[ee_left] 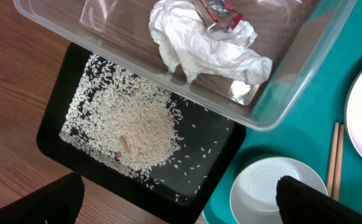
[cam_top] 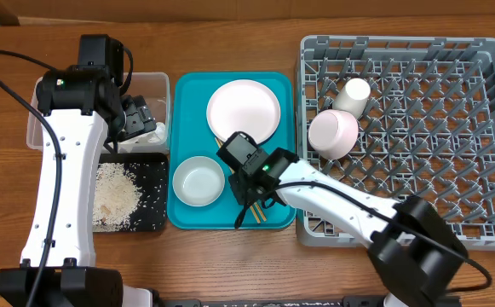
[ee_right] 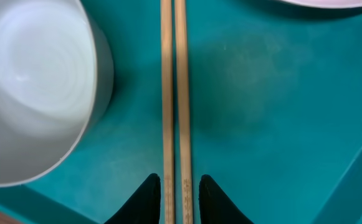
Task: Sort waste into correct bins and load items into the dishwasher
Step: 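Move the right gripper back to the teal tray toward the white plate, then lower the right gripper over the wooden chopsticks on the teal tray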
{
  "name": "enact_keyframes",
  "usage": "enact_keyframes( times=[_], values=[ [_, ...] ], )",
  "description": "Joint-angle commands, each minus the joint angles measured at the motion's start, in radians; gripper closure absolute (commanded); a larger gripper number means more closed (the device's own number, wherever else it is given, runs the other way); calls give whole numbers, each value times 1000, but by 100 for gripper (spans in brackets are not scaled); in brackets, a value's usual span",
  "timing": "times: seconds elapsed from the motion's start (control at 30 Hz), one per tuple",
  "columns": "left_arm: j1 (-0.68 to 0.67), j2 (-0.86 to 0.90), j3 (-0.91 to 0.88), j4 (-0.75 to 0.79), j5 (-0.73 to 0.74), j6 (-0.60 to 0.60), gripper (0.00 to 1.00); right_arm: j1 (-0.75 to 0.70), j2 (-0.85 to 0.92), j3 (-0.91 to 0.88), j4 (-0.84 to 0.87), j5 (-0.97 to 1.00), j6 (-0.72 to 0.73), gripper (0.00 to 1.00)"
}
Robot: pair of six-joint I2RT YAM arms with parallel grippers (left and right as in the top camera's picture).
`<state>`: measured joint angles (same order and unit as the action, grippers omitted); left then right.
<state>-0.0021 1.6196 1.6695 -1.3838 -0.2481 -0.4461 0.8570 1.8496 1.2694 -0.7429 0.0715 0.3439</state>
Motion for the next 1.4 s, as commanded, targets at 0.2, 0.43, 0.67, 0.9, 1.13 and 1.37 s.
enact_keyframes(
  times=[0.2, 0.43, 0.67, 0.9, 1.13, 1.37],
  values=[
    [2, -4, 10, 1, -13, -3, 0, -3, 24, -1, 25, 18, 4, 85],
    [2, -4, 10, 1, -13, -4, 0, -3, 27, -1, 32, 23, 4, 86],
    [2, -4, 10, 1, -13, -4, 0, -3, 27, -1, 32, 26, 0, 86],
    [2, -4, 10, 1, -13, -3, 0, -3, 27, -24, 47, 51, -3, 85],
    [2, -4, 10, 1, -13, -4, 0, -3, 27, -93, 123, 52, -9, 85],
    [2, -4, 10, 1, -13, -4, 0, -3, 27, -102, 134, 51, -11, 76]
  ],
)
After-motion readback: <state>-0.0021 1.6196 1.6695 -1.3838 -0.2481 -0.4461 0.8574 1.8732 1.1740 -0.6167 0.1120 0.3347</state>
